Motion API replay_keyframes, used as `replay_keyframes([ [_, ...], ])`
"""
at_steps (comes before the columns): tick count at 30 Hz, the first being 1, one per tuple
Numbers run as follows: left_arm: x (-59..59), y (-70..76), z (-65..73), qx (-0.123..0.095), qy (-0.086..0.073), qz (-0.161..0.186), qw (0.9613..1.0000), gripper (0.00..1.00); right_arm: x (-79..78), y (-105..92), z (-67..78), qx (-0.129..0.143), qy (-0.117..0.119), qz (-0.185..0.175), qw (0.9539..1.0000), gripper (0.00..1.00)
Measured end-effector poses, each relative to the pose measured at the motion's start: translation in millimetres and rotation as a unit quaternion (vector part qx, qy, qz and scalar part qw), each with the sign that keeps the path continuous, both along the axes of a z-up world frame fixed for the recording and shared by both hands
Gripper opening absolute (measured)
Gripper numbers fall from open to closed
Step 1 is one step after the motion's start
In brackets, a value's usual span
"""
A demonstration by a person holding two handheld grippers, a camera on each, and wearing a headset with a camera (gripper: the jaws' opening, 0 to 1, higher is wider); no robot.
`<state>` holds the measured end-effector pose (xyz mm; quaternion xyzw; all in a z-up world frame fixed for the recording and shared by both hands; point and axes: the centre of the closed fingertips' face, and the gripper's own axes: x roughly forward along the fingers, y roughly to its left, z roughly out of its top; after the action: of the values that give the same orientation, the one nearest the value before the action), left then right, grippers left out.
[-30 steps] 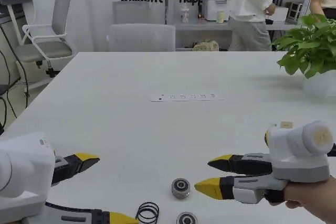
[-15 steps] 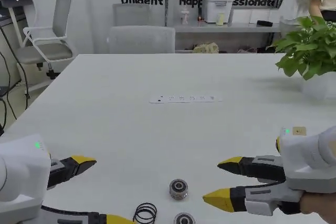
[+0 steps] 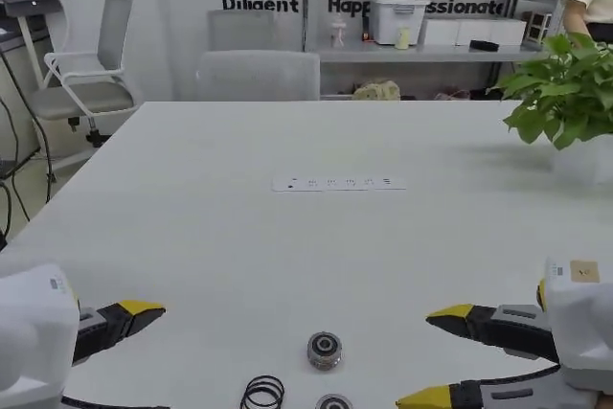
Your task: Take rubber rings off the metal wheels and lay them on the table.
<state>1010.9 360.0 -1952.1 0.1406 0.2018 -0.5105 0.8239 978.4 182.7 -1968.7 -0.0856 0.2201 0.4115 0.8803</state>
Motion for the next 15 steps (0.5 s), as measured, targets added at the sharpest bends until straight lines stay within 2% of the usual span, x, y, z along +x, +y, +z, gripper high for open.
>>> replay_keyframes([
  [4,-1.1,-0.2,-4.2,0.008,-0.001,-0.003,1.0000,0.85,-3.9,-4.0,-1.8,-0.003,0.000,-0.005,1.0000,0.65],
  [15,-3.9,-5.0,-6.7,0.008,0.005,-0.009,0.9999,0.86,-13.1,-13.1,-3.8,-0.007,0.002,-0.019,0.9998,0.72],
])
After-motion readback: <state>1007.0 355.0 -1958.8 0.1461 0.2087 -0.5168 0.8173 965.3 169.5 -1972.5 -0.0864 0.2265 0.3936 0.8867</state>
